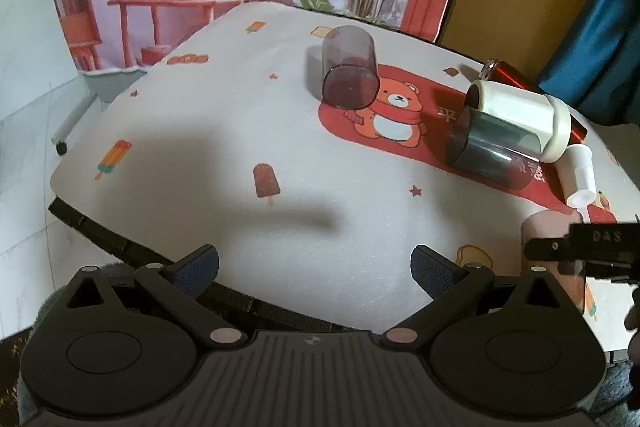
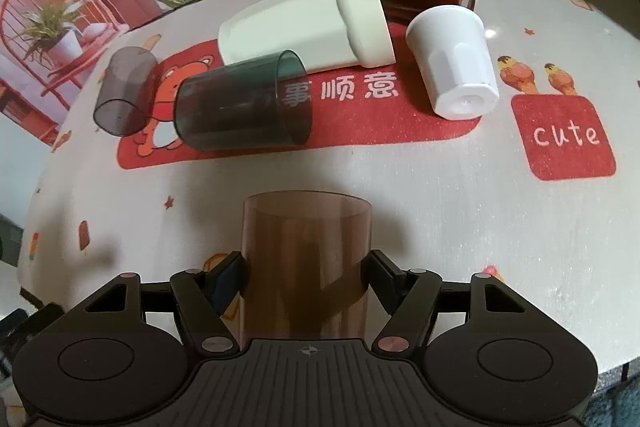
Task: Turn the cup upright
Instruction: 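Lower the brown cup rim-up onto the table with the right tool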
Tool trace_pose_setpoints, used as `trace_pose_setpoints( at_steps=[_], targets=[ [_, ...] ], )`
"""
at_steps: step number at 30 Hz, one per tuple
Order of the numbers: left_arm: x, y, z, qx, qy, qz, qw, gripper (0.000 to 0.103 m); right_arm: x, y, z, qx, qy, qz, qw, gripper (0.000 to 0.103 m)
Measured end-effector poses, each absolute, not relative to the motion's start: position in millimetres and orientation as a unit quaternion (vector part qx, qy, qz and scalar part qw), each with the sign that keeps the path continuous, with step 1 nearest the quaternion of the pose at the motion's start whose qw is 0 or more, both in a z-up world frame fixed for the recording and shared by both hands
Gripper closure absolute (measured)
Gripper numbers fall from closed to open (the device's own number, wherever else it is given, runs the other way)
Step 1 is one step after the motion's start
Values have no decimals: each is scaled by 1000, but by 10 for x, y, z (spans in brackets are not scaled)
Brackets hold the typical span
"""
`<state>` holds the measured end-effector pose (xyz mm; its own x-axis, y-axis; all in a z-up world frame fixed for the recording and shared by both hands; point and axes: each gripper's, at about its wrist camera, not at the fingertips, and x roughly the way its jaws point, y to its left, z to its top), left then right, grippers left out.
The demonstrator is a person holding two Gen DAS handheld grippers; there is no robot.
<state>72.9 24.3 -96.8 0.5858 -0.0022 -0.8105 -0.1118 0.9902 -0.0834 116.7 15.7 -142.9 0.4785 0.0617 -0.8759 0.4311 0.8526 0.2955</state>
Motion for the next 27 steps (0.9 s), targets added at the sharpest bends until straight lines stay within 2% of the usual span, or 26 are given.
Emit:
trace_pose_setpoints(
  at_steps=[17, 27],
  targets=[
    [655, 192, -911, -61, 446, 23, 893, 0, 602, 266, -1293, 223, 462, -111, 851, 40],
    [638, 166, -898, -60, 442, 21, 895, 0, 267, 197, -1124, 178, 397, -152, 887, 40]
  ],
)
